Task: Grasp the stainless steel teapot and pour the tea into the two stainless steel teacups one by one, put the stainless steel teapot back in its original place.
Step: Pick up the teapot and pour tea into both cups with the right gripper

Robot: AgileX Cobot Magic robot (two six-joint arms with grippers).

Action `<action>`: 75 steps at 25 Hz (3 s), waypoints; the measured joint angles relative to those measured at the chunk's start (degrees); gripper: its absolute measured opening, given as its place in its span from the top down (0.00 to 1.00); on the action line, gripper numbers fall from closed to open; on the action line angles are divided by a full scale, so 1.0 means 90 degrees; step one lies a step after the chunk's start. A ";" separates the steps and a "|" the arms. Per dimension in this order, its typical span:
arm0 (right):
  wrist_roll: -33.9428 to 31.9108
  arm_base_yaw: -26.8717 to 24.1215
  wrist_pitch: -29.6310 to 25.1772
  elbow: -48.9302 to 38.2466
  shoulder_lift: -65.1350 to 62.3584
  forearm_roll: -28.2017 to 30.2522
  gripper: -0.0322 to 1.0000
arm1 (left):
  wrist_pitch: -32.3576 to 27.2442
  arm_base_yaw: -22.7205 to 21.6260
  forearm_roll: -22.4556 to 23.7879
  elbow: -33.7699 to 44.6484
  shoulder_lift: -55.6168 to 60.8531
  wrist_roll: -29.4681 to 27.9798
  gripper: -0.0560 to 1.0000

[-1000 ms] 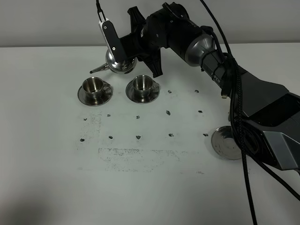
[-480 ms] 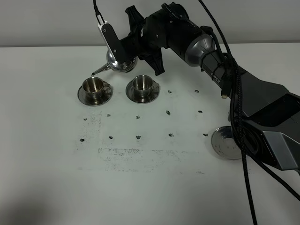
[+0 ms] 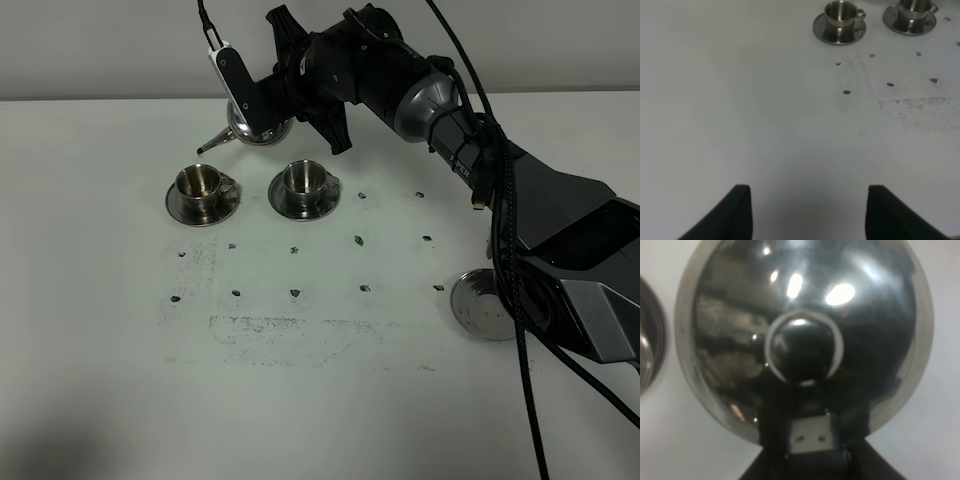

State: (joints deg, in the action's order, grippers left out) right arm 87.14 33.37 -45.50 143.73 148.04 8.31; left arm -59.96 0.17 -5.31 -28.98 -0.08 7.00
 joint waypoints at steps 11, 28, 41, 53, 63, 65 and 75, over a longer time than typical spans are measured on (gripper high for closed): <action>0.0150 0.0000 0.0007 0.0000 0.0000 0.0023 0.76 | 0.0000 0.0000 0.0000 0.0000 0.0000 -0.0006 0.48; 0.0314 0.0000 0.0338 0.0000 0.0000 0.0045 0.76 | 0.0000 0.0000 0.0000 0.0000 0.0000 -0.0012 0.48; 0.0489 0.0000 0.0338 0.0000 0.0000 0.0092 0.76 | 0.0000 0.0000 0.0000 0.0000 0.0000 -0.0012 0.48; 0.0526 0.0070 0.0389 0.0000 0.0124 0.0141 0.76 | 0.0000 0.0000 0.0000 0.0000 0.0000 -0.0012 0.48; 0.0531 0.0126 0.0428 0.0000 0.0143 0.0318 0.76 | 0.0000 0.0000 0.0000 0.0000 0.0000 -0.0012 0.48; 0.0531 0.0126 0.0428 0.0000 0.0143 0.0339 0.76 | 0.0000 0.0000 0.0000 0.0000 0.0000 -0.0012 0.48; 0.0531 0.0133 0.0434 0.0000 0.0153 0.0396 0.76 | 0.0000 0.0000 0.0000 0.0000 0.0000 -0.0006 0.48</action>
State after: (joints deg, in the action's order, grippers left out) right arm 91.92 34.57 -41.60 143.73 149.42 11.87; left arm -59.96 0.17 -5.31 -28.98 -0.08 6.95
